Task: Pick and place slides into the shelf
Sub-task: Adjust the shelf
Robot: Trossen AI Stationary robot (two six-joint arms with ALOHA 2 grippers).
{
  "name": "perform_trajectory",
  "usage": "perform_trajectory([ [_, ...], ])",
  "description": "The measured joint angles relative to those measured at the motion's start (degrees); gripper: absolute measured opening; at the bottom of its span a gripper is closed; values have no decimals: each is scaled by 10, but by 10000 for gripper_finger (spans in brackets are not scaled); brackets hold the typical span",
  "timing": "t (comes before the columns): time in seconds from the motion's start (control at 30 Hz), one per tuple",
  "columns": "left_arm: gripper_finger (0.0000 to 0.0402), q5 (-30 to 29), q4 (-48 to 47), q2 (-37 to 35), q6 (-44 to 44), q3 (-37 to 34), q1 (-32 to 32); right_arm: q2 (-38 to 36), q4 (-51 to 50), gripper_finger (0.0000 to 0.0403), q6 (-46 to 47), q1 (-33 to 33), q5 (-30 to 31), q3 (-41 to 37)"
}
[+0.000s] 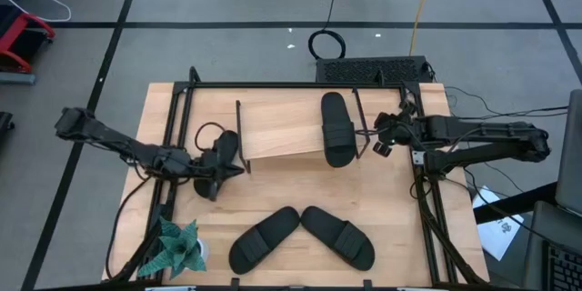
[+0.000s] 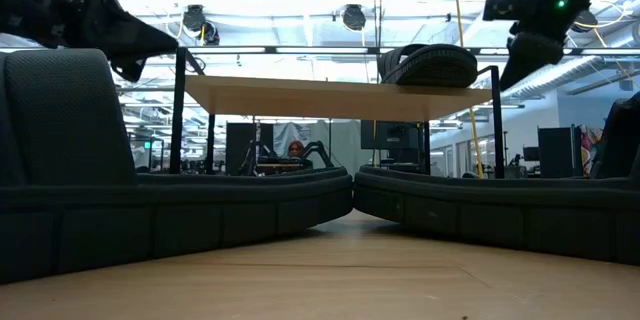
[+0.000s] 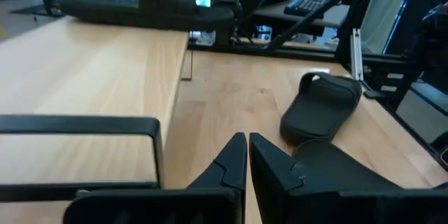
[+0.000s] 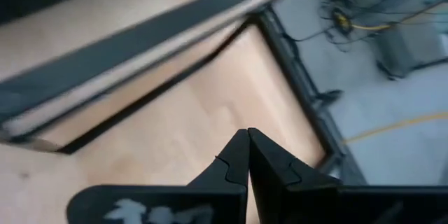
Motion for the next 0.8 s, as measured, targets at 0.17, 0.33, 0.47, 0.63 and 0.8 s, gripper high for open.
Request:
perform_trajectory([
  [0.17,19,-1,37,51,-17,0,0,0,17,0,-12,-1,-2,-13],
  [0.33,19,-25,53,94,-23,0,0,2,41,0,-36,0,-18,-16],
  [0.47,19,-49,52,104,-23,0,0,2,48,0,-38,0,-20,-16],
  [0.63,19,-51,39,93,-15,0,0,2,56,0,-42,0,-51,-16],
  [0.8,19,-83,0,77,-13,0,1,2,66,0,-48,0,-54,-16],
])
